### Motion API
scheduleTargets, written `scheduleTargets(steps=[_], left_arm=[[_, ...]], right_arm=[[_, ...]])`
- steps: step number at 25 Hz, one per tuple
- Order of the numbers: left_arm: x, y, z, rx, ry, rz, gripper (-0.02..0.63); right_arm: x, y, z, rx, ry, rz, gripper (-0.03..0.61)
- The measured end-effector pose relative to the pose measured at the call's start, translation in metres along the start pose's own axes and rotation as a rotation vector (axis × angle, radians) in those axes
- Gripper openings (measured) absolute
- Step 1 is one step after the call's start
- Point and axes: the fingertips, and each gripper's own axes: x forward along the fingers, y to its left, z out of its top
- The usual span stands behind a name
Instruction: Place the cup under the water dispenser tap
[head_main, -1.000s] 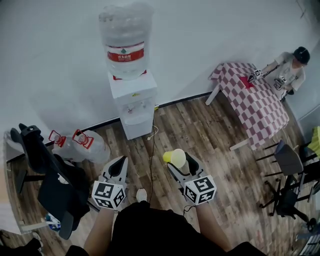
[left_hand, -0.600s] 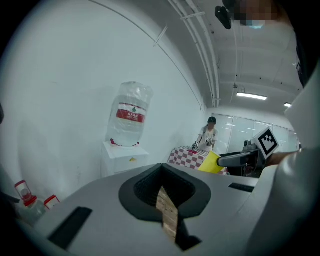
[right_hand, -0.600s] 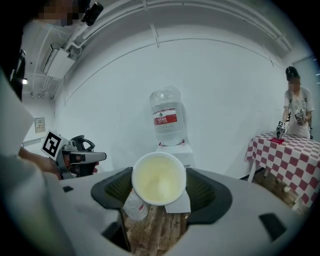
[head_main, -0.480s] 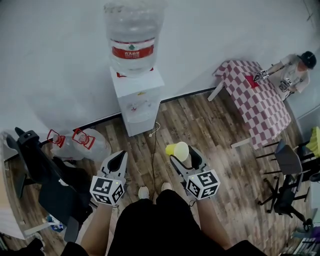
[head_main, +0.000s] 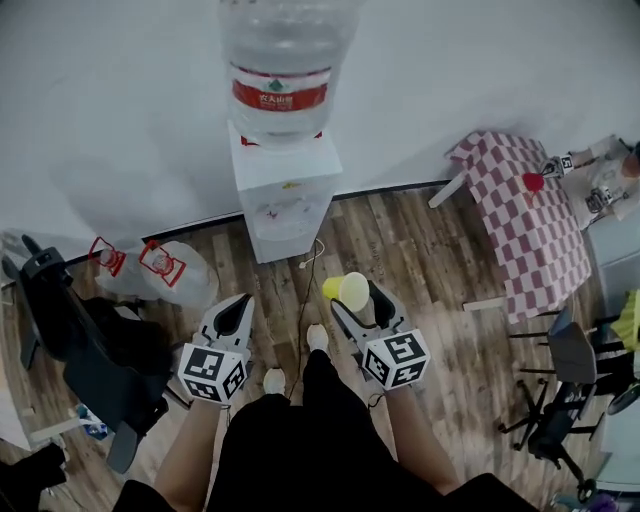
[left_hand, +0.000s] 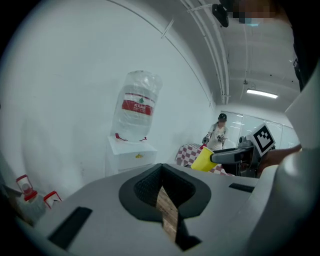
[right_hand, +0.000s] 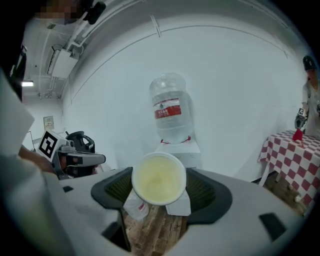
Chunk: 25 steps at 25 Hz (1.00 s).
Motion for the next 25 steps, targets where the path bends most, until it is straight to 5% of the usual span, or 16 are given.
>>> scheduleTargets(steps=[12,25], left_arm=[[0.093,0.027,-0.002,-0.052,0.045,0.176,0.014],[0.162,0.065,-0.057,-0.105,0.103,0.255,0.014]], right_arm=[[0.121,-0.071,-0.011,-0.115,0.096,0.145,0.342],[0.230,-0.106,-0.073,-0.185,0.177,0.199,0.342]])
